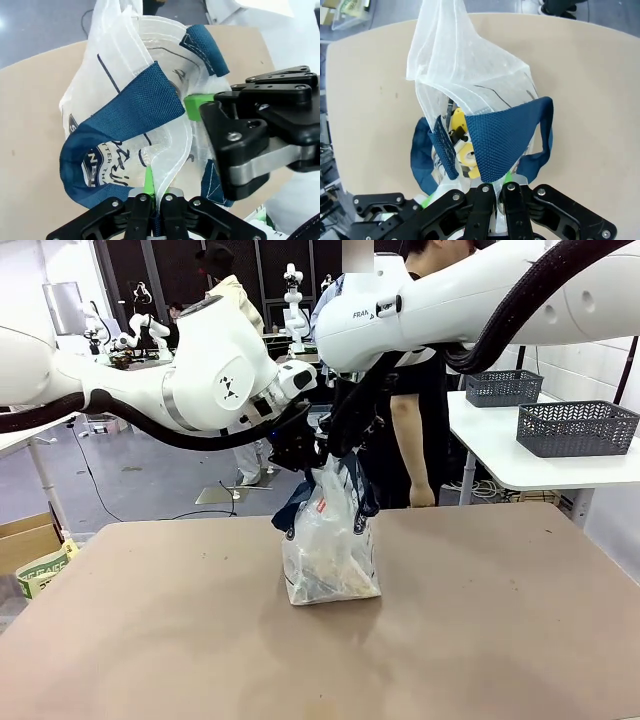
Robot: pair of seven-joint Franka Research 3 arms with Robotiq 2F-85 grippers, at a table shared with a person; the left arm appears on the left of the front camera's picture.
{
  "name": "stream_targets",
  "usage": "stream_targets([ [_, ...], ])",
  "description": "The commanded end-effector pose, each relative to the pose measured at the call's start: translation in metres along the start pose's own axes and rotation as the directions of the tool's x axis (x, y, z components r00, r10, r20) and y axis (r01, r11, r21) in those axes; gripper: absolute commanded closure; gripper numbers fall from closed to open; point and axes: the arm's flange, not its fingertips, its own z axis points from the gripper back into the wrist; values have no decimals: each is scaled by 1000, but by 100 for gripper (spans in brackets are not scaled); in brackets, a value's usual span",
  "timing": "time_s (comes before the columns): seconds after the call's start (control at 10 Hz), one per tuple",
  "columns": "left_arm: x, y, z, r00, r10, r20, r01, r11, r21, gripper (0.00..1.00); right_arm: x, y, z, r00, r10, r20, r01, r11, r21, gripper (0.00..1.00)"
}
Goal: Transfer purchased items from the store into the shopping bag.
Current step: Move the Reusable shopping bag to the right side of the table.
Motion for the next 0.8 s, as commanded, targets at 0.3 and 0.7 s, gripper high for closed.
stream_targets([
  [0.3,2,6,16,997,31,76,-27,998,-54,100,11,7,-5,999,-36,12,36,999,31,100],
  [0.7,1,3,22,998,13,69,-6,995,-101,42,11,7,-5,999,-44,20,43,998,41,100],
])
